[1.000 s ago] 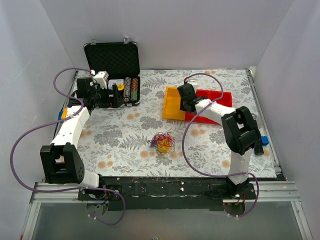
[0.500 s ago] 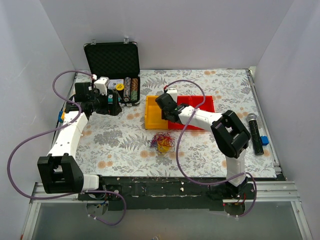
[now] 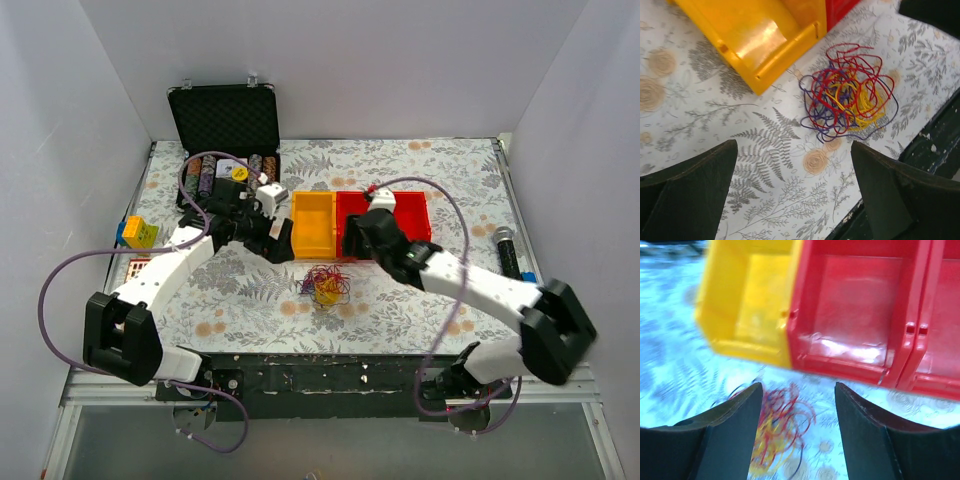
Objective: Untangle the cables
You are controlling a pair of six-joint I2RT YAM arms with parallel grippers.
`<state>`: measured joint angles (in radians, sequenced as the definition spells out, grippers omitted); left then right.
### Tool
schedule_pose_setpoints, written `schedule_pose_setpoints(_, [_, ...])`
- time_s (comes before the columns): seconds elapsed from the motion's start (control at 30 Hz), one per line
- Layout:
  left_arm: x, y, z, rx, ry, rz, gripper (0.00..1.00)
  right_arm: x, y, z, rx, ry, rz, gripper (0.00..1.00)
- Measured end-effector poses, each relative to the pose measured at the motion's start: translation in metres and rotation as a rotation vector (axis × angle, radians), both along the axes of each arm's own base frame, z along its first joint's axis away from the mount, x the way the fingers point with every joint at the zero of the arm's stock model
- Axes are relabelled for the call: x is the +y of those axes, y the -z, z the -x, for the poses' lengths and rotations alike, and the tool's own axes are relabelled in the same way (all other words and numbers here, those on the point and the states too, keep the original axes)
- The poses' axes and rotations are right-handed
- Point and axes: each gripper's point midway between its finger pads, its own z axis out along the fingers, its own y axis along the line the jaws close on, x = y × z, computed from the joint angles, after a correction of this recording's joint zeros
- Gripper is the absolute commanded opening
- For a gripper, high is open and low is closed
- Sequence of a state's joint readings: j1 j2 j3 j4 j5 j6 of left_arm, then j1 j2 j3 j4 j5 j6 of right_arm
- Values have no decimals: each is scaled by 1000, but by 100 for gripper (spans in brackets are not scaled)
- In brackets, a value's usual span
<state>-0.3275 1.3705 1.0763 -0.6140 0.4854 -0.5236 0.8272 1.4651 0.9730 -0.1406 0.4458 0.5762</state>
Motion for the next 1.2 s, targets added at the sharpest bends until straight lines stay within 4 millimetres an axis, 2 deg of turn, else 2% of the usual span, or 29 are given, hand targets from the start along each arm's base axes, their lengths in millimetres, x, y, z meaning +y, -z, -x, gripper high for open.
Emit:
schedule_pose_setpoints(0.07, [-8, 8, 12, 29, 34, -5, 98, -3, -20, 21, -54, -67, -102, 66])
schedule_pose_setpoints(0.17, [-10, 14, 19, 56, 41, -4, 98, 3, -20, 45, -73, -182, -187, 66])
schedule_pose_setpoints(0.33, [-11, 14, 20, 68, 32, 6, 98, 18, 32, 66, 43, -327, -148, 66])
schedule_pose_setpoints(0.43, [-10, 15, 22, 76, 26, 4, 98, 29, 48, 69, 86, -381, -134, 66])
schedule_pose_setpoints(0.6, [-4, 11, 26, 71, 11, -17, 98, 56, 59, 72, 122, -473, -151, 52])
schedule_pose_setpoints(0.67, [-1, 8, 28, 60, 9, -23, 98, 64, 61, 81, 131, -518, -156, 41])
schedule_pose_setpoints(0.77, [2, 5, 32, 37, 19, -30, 98, 77, 58, 102, 133, -598, -163, 33])
schedule_pose_setpoints(0.87, [5, 4, 39, 23, 38, -37, 98, 80, 55, 131, 137, -686, -163, 35])
schedule_pose_setpoints(0.97, [4, 1, 43, 7, 67, -31, 98, 72, 54, 157, 150, -744, -160, 37])
schedule_pose_setpoints(1.07, [-1, -1, 48, -7, 108, -20, 98, 61, 53, 165, 155, -754, -150, 40])
schedule_pose_setpoints(1.2, [-17, 4, 64, -12, 211, -22, 98, 54, 47, 167, 142, -762, -136, 56])
